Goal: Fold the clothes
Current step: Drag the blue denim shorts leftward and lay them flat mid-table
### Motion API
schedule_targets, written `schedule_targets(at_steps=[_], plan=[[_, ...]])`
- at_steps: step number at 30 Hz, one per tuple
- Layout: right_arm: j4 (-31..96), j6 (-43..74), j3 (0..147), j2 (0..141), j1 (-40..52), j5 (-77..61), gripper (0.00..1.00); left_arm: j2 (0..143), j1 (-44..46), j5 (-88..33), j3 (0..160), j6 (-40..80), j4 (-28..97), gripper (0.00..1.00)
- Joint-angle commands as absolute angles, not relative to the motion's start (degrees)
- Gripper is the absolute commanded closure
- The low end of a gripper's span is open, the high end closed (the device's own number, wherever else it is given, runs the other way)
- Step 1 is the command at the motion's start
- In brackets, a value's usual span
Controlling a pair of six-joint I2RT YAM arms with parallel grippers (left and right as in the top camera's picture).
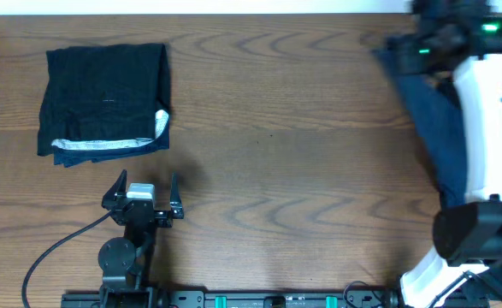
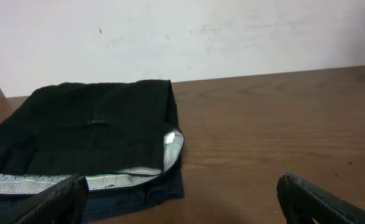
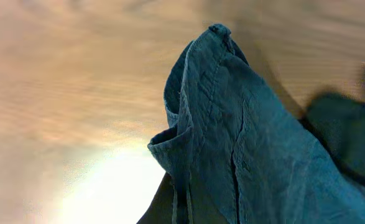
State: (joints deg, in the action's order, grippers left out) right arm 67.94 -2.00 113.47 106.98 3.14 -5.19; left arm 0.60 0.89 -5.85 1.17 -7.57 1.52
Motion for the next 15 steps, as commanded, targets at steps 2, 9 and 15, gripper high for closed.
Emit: schedule_targets(at_steps=[2,9,15], plan=[[67.64,1.1,112.18,108.38,11.33,-6.68,0.99,0.27,1.1,-7.05,0.23,-8.1,3.42,0.02],[60.82,4.86,105.51,113.14,23.35,-6.7,0.99,0.27,1.1,-7.05,0.23,-8.1,3.42,0.02],[56.66,6.92,102.5,117.73,31.57,-6.68,0.99,0.27,1.1,-7.05,0.23,-8.1,3.42,0.02]])
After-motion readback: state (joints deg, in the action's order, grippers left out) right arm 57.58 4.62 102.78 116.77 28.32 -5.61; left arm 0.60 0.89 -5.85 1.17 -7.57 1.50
